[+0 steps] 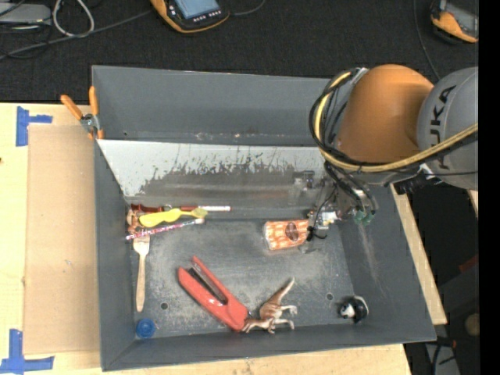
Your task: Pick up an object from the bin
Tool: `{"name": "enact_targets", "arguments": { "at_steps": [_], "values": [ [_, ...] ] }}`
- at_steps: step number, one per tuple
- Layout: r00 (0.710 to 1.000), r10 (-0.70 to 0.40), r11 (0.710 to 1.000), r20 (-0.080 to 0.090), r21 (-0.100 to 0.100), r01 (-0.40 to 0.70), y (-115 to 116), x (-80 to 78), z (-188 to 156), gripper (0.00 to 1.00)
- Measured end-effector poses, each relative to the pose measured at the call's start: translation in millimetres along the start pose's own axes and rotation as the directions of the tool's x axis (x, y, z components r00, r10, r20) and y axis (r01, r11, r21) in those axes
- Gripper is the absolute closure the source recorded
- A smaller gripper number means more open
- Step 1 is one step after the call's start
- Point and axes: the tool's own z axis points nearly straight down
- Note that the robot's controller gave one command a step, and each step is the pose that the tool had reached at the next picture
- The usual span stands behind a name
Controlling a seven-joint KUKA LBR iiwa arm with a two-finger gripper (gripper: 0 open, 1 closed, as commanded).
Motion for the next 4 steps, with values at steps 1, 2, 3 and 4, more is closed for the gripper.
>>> {"name": "enact_targets", "arguments": {
  "at_steps": [1,2,3,4],
  "values": [
    [0.996,-0.093,0.996,0.002,0.000,0.093,-28.9,4.6,57.1,0.00],
    [0.962,-0.274,0.962,0.005,0.000,0.274,-34.7,-2.0,86.6,0.00],
    [0.936,-0.352,0.936,0.009,0.001,0.352,-55.9,-12.8,108.2,0.00],
    [0.919,-0.394,0.919,0.007,-0.001,0.394,-41.4,-25.9,106.6,1.00]
  ]
}}
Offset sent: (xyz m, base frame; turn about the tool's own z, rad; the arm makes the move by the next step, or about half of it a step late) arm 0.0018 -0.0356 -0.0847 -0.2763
